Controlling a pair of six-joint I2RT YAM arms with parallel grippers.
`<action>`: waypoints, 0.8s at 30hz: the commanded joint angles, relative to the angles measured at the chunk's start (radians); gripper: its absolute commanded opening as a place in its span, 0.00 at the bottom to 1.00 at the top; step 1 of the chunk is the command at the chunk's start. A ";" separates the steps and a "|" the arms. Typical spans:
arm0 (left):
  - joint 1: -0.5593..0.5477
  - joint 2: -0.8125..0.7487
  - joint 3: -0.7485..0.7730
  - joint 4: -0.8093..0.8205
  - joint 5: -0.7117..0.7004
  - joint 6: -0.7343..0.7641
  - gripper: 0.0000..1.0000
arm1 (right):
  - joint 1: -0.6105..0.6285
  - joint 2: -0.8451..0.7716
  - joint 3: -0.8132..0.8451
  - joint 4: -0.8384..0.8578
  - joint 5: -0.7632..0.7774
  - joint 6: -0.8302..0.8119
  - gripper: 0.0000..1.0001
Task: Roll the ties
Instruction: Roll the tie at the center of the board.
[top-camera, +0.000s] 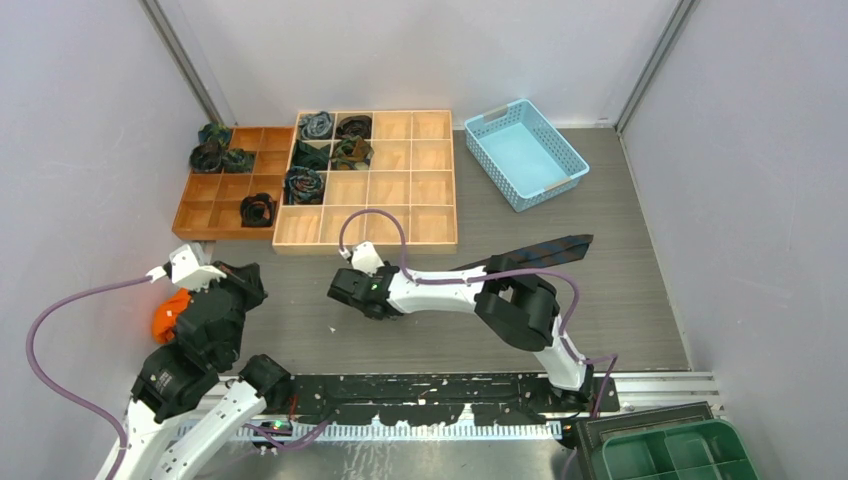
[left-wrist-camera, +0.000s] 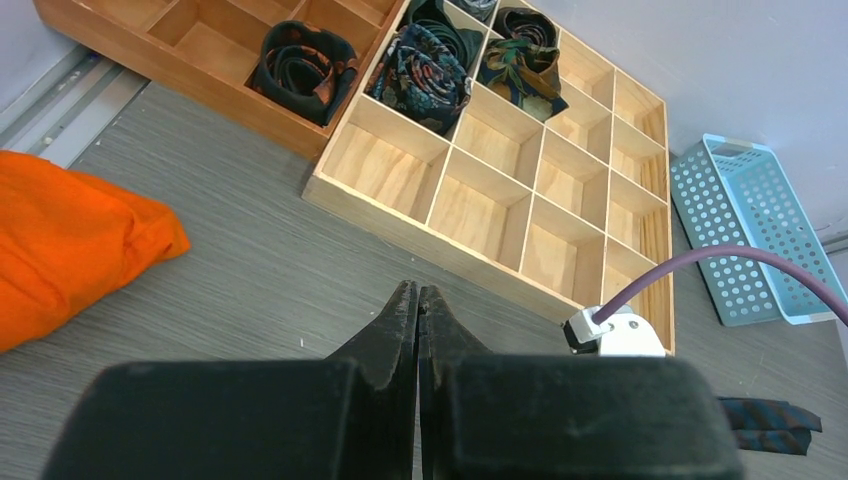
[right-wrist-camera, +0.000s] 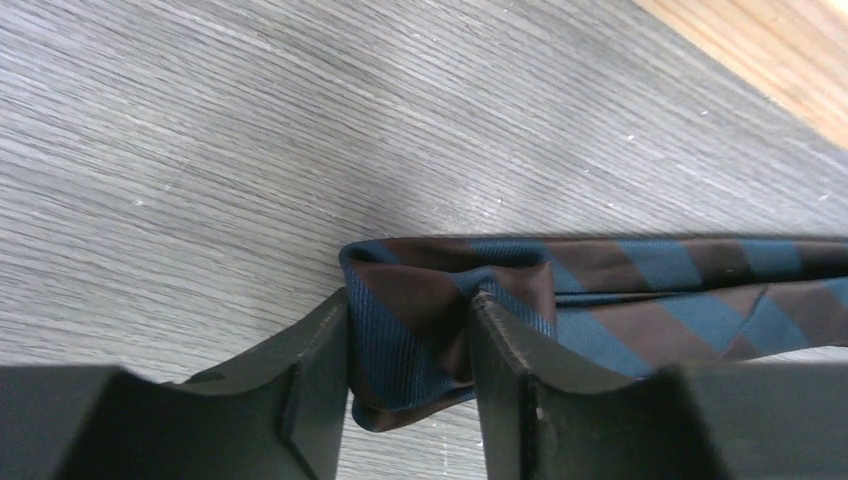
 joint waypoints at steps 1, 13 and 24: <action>0.001 0.023 0.021 0.029 -0.004 0.012 0.00 | -0.017 0.001 -0.067 -0.007 -0.068 0.058 0.45; 0.000 0.060 0.034 0.115 0.059 0.053 0.00 | -0.070 -0.144 -0.115 0.216 -0.303 0.077 0.28; 0.000 0.202 0.016 0.278 0.170 0.070 0.00 | -0.210 -0.273 -0.376 0.763 -0.838 0.304 0.28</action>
